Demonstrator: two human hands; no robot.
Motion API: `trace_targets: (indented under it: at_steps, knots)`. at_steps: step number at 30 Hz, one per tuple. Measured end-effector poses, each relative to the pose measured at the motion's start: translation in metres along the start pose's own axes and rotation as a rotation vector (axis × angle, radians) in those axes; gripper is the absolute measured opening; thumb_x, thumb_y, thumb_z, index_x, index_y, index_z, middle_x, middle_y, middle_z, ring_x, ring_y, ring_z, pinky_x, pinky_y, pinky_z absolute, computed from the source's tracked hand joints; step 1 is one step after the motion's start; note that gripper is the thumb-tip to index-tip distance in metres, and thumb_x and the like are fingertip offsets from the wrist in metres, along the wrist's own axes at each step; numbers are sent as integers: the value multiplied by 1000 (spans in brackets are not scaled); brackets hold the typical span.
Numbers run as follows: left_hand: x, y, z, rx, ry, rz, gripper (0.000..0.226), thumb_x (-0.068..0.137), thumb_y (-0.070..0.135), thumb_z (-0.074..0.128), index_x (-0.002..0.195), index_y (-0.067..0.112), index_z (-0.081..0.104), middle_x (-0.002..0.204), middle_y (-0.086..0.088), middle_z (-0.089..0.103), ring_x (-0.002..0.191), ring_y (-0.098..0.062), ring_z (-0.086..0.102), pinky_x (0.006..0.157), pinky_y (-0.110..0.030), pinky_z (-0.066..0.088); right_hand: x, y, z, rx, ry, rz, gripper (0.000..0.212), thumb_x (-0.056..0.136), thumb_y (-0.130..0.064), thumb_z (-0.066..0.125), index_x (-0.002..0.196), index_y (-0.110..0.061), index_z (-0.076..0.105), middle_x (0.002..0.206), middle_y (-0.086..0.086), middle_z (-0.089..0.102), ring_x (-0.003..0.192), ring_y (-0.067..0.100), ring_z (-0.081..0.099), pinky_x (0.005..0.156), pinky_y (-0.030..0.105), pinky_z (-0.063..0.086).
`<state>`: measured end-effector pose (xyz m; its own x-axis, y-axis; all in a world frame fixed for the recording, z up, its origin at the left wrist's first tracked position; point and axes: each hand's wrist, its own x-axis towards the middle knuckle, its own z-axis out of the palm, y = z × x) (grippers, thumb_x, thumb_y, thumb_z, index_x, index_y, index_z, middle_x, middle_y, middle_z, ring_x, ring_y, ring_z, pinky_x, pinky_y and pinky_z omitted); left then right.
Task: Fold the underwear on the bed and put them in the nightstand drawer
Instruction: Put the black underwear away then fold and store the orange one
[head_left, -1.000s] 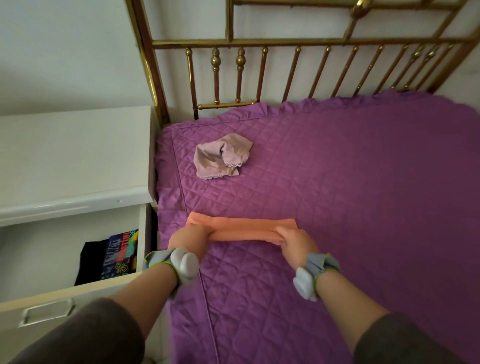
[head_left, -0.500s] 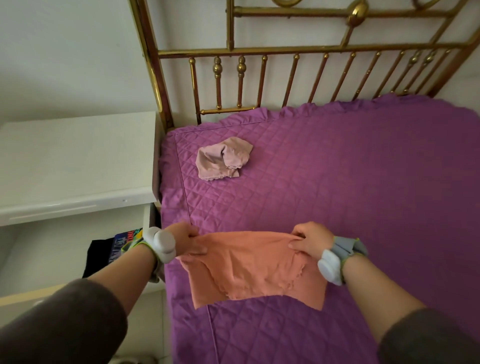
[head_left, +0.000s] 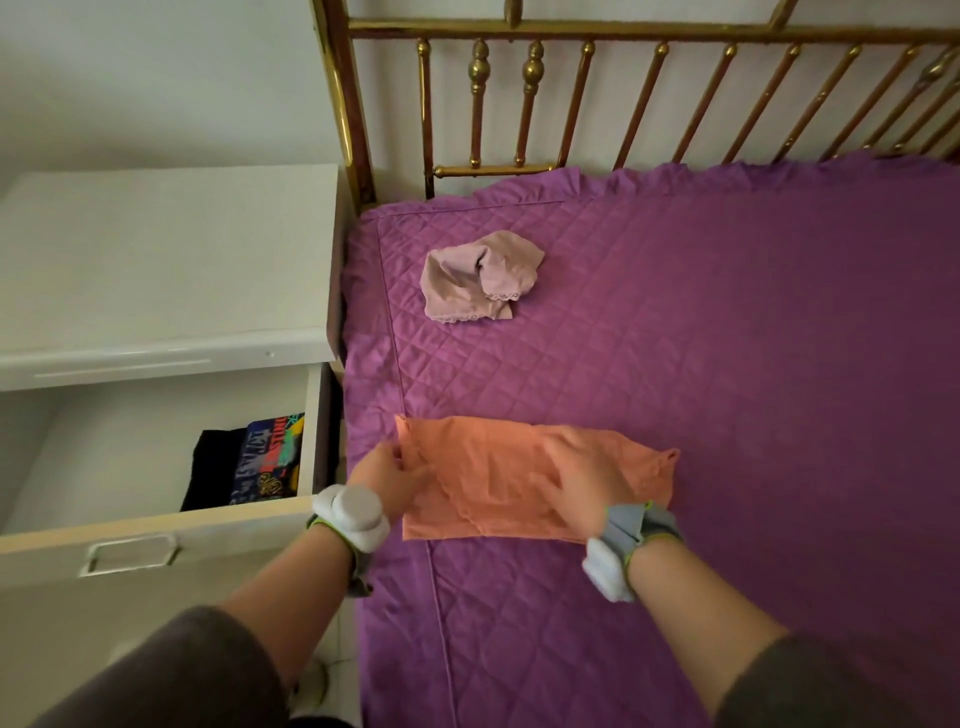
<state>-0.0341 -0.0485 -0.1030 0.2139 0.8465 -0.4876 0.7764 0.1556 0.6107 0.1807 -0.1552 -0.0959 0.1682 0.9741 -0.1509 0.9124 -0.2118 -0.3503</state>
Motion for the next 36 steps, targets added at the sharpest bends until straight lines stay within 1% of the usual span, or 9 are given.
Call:
trace_targets:
  at_steps: [6, 9, 12, 15, 18, 22, 26, 30, 36]
  knots:
    - [-10, -4, 10, 22, 90, 74, 33, 84, 33, 64, 109, 11, 59, 95, -5, 64, 88, -25, 60, 74, -30, 45, 0, -28, 44, -63, -75, -105, 57, 84, -38, 56, 138, -32, 39, 156, -9, 23, 145, 14, 17, 114, 35, 17]
    - [-13, -3, 12, -21, 90, 123, 28, 87, 30, 60, 109, 14, 58, 90, -2, 61, 86, -24, 60, 73, -30, 45, 1, -34, 46, -133, -6, -50, 58, 74, -42, 65, 129, -43, 49, 151, -14, 34, 142, 11, 28, 109, 32, 16]
    - [-17, -1, 16, -64, 90, 155, 30, 88, 29, 59, 115, 16, 56, 91, -2, 64, 83, -23, 60, 74, -33, 49, -6, -44, 41, -187, 56, -13, 44, 74, -49, 51, 118, -50, 57, 140, -19, 48, 131, 7, 46, 103, 33, 25]
    - [-21, 4, 18, -95, 122, 201, 31, 88, 29, 59, 118, 19, 56, 76, 8, 58, 69, -12, 54, 65, -30, 47, -13, -41, 40, -125, 65, -71, 31, 83, -40, 50, 112, -40, 61, 137, -9, 51, 120, 21, 53, 94, 34, 41]
    - [-24, 9, 18, -90, 104, 227, 43, 89, 30, 58, 132, 28, 49, 77, 2, 60, 70, -16, 56, 66, -29, 48, -32, -44, 44, -47, 87, -83, 18, 81, -28, 57, 97, -30, 65, 106, -4, 59, 93, 24, 58, 72, 35, 45]
    - [-23, 16, 22, -67, 61, 253, 55, 89, 25, 58, 139, 41, 39, 66, 2, 54, 61, -12, 51, 57, -20, 41, -46, -46, 52, -82, 4, -135, 40, 84, -18, 46, 119, -35, 55, 120, -9, 54, 107, 22, 51, 80, 35, 39]
    - [-24, 27, 32, 27, -6, 323, 59, 90, 27, 57, 142, 40, 32, 90, 0, 65, 83, -18, 61, 73, -23, 42, -50, -40, 46, -86, -60, -180, 54, 84, -15, 38, 131, -41, 40, 135, -16, 40, 118, 19, 40, 85, 32, 31]
    - [-18, 33, 42, 151, -93, 282, 60, 92, 32, 54, 146, 31, 28, 126, -7, 62, 114, -27, 58, 90, -27, 43, -52, -32, 37, -34, -139, -216, 52, 82, -17, 43, 130, -35, 49, 141, -17, 42, 124, 19, 42, 92, 35, 36]
    - [-11, 31, 57, 146, -109, 277, 58, 92, 32, 52, 145, 28, 29, 123, -10, 62, 110, -28, 59, 88, -28, 44, -67, -15, 41, -44, -45, -161, 62, 78, -8, 37, 132, -38, 44, 144, -18, 34, 129, 15, 34, 102, 33, 33]
